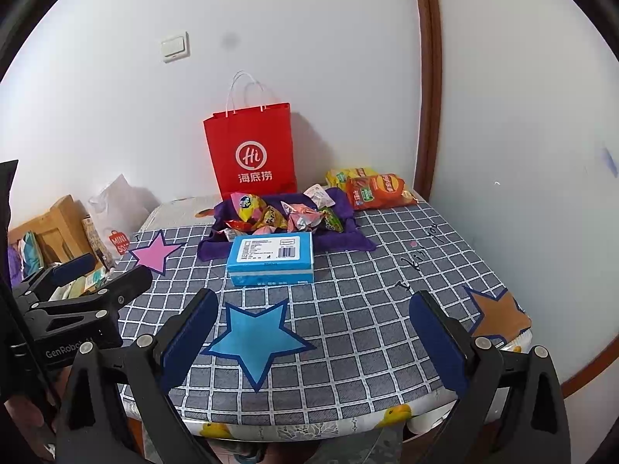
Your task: Organize snacks
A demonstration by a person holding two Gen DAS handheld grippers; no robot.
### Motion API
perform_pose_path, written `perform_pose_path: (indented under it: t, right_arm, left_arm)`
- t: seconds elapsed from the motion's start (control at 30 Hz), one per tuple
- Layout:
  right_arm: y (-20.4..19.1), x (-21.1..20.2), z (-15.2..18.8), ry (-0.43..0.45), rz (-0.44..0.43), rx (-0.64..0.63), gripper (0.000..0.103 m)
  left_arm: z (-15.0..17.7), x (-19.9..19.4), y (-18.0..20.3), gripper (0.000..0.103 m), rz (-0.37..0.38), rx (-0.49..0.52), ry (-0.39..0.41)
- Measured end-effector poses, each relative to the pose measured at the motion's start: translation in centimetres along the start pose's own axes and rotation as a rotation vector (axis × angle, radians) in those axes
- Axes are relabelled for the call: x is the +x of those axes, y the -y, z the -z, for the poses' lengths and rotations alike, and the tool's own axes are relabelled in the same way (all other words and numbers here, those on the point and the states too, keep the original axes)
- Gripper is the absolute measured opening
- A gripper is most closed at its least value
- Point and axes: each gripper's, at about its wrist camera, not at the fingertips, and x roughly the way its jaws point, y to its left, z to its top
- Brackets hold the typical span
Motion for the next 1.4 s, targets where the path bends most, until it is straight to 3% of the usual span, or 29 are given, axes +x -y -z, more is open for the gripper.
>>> perform_pose_path:
  t: [1.4]
  right_arm:
    - [-0.32, -0.05, 0.08, 0.007, -0.010, -0.007, 0.098]
  left_arm:
    - [0.11, 0.02, 0.07, 0.102, 0.015, 0.001, -0.009]
